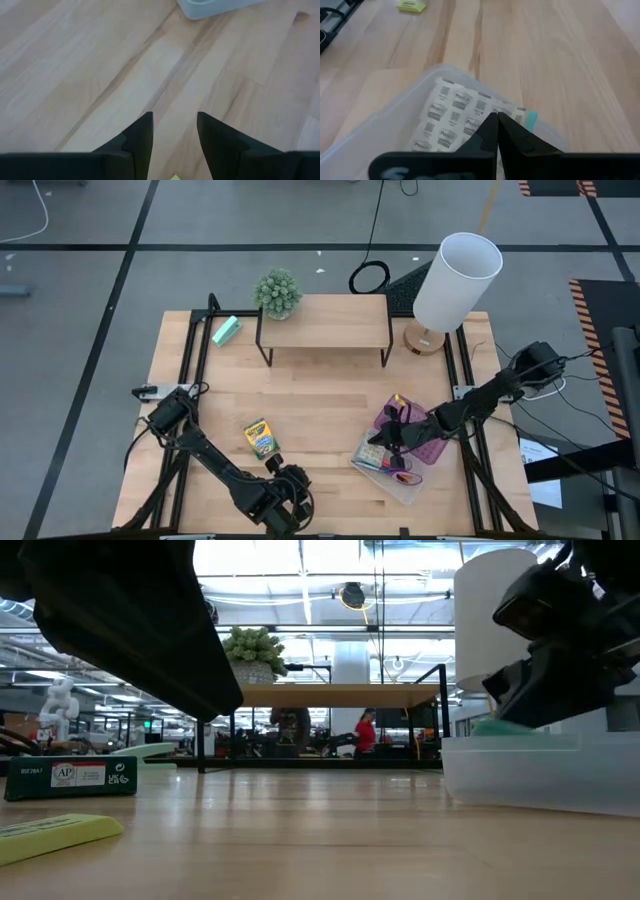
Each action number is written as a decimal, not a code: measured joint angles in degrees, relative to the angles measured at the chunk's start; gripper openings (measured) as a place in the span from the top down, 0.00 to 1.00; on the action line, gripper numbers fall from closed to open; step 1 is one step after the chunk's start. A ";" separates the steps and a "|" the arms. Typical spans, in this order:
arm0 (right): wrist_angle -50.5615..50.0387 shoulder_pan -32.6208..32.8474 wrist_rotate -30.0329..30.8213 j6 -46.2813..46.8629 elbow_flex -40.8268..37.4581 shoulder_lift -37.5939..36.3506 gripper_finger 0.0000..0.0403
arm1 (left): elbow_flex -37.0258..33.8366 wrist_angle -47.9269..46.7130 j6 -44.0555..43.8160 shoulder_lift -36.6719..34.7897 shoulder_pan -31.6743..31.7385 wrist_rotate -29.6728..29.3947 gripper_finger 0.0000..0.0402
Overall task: Pack school essentials
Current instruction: Put the yellow crayon box into the purple supply box
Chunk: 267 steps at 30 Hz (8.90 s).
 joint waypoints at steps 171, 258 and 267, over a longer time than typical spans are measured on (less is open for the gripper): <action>-0.11 -27.55 -22.65 -28.73 49.68 43.21 0.01 | -55.23 15.66 6.77 -40.06 16.90 10.93 0.58; -2.38 -26.21 -23.79 -29.01 47.02 43.35 0.16 | -58.03 27.86 11.00 -40.06 17.82 12.98 0.58; -2.52 -26.21 -23.83 -29.26 47.05 43.35 0.16 | -58.03 27.66 11.20 -40.06 17.77 14.18 0.58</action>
